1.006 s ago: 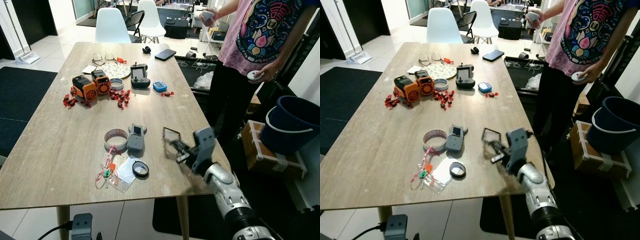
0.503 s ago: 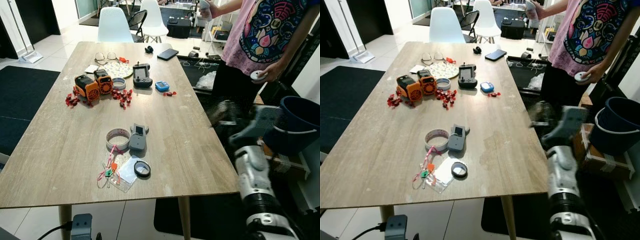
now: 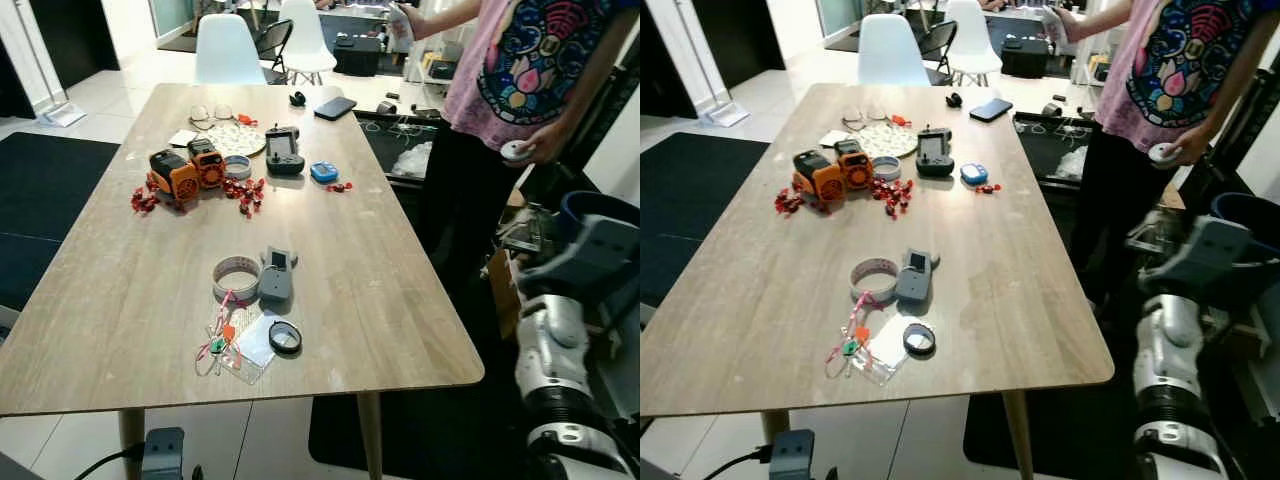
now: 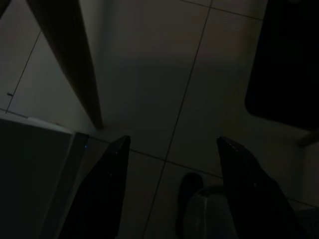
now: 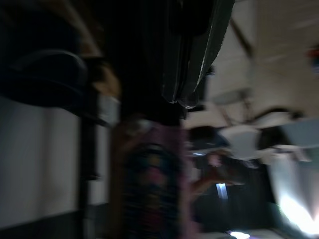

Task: Hang keys on a hook

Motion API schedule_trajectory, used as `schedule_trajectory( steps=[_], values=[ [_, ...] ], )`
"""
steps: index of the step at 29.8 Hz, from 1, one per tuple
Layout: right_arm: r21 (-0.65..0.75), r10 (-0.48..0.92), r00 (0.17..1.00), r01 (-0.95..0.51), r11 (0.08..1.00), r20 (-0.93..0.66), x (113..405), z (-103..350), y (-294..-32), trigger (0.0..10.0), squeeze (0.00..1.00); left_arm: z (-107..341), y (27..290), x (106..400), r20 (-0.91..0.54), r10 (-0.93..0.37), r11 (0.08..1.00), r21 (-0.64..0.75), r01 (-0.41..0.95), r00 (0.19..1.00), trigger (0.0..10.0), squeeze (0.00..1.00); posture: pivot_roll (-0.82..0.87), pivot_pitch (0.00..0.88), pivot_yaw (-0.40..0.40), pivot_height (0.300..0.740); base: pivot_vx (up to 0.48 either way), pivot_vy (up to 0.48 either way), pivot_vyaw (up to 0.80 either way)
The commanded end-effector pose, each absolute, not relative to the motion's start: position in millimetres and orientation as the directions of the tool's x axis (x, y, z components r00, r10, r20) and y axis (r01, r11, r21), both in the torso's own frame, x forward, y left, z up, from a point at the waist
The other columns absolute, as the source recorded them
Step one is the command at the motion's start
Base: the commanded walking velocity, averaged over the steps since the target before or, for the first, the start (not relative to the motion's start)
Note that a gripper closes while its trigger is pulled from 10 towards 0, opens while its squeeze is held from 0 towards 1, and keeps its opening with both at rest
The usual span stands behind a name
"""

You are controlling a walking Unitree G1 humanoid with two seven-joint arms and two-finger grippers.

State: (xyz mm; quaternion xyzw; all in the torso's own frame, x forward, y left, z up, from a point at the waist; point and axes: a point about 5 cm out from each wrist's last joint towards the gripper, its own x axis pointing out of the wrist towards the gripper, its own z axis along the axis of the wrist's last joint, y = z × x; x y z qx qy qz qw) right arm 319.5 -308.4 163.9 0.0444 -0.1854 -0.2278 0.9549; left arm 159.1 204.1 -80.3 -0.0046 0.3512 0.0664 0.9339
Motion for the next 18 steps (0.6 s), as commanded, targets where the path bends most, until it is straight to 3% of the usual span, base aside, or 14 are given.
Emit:
schedule_trajectory(
  steps=[1,6,12,13,18],
  values=[
    [0.178,-0.563,0.786,0.534,0.826,0.255,302,141,-329,0.0,0.0,-83,209,152,-0.672,0.127,0.991,0.057,-0.119,0.73,10.0,0.0,0.07,0.052,-0.057,0.74,0.0,0.0,0.0],
    [0.128,-0.671,0.735,0.659,0.741,0.097,271,97,-347,0.0,0.0,-83,210,150,-0.673,0.131,0.991,0.06,-0.123,0.728,10.0,0.0,0.07,0.055,-0.061,0.74,0.0,0.0,0.0],
    [0.066,-0.64,0.761,0.647,0.759,-0.1,254,54,-341,0.4,0.0,-83,210,149,-0.673,0.132,0.99,0.059,-0.124,0.728,10.0,0.0,0.07,0.056,-0.06,0.74,0.0,0.0,0.0],
    [0.046,-0.576,0.774,0.606,0.794,-0.263,244,24,-329,2.4,0.0,-83,210,149,-0.673,0.13,0.991,0.059,-0.122,0.728,10.0,0.0,0.07,0.056,-0.057,0.74,0.0,0.0,0.0],
    [0.036,-0.459,0.758,0.533,0.845,-0.464,228,-12,-306,3.1,0.0,-83,210,149,-0.674,0.127,0.991,0.059,-0.118,0.728,10.0,0.0,0.07,0.055,-0.055,0.74,0.0,0.0,0.0]
  ],
)
